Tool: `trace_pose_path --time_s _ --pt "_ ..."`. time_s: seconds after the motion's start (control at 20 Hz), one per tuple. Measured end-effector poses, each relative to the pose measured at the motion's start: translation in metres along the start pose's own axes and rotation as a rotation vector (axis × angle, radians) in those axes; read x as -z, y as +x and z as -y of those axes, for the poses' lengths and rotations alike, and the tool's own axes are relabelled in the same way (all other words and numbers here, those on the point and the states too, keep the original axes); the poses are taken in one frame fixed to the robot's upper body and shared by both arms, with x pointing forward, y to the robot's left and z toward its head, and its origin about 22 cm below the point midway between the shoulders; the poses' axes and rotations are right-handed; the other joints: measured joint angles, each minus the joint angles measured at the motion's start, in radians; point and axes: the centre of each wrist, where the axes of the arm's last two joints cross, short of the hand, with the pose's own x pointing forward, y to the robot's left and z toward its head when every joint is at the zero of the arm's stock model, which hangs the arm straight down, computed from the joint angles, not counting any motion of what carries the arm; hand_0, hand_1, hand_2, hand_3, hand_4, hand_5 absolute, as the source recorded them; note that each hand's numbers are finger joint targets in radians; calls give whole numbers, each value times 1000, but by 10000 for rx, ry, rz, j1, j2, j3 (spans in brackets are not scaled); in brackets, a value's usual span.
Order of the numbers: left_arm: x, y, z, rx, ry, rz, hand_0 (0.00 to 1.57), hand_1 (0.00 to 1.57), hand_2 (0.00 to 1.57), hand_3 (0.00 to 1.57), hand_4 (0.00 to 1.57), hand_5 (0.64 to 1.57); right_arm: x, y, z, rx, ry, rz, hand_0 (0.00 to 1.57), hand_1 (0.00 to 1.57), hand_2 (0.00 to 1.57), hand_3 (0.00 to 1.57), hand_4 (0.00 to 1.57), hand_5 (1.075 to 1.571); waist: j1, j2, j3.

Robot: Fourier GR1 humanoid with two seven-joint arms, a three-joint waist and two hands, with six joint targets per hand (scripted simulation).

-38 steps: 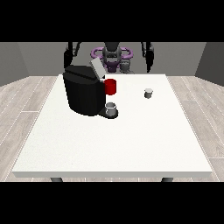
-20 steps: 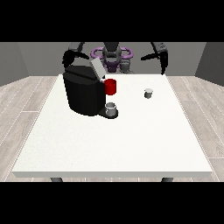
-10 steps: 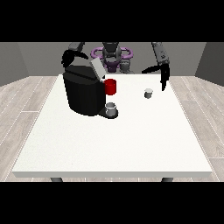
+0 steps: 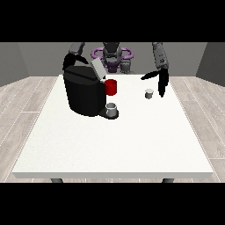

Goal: Insert the coffee pod into the coffee machine and close the lid

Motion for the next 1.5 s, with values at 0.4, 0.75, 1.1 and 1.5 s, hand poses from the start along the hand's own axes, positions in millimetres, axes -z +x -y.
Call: trace_pose_path --time_s 0.4,0.75,1.1,1.5 --pt "9 -5 4 1007 -236 -486 758 758 820 513 0 1571 5 -14 3 -345 -188 -567 0 0 0 0 424 1571 141 -32 1" --pt "10 -14 -1 2335 -375 -732 536 536 692 440 0 1571 11 -13 2 -451 -143 -601 0 0 0 0 386 1571 4 149 0" --pt "10 -26 0 3409 121 -432 719 719 864 649 229 1571 3 -15 -4 -368 40 -644 0 0 0 0 515 1571 -206 212 4" --pt "23 -18 15 4184 751 81 987 987 1095 867 286 1571 13 -12 3 -389 -89 -673 0 0 0 0 500 1571 -194 248 13"
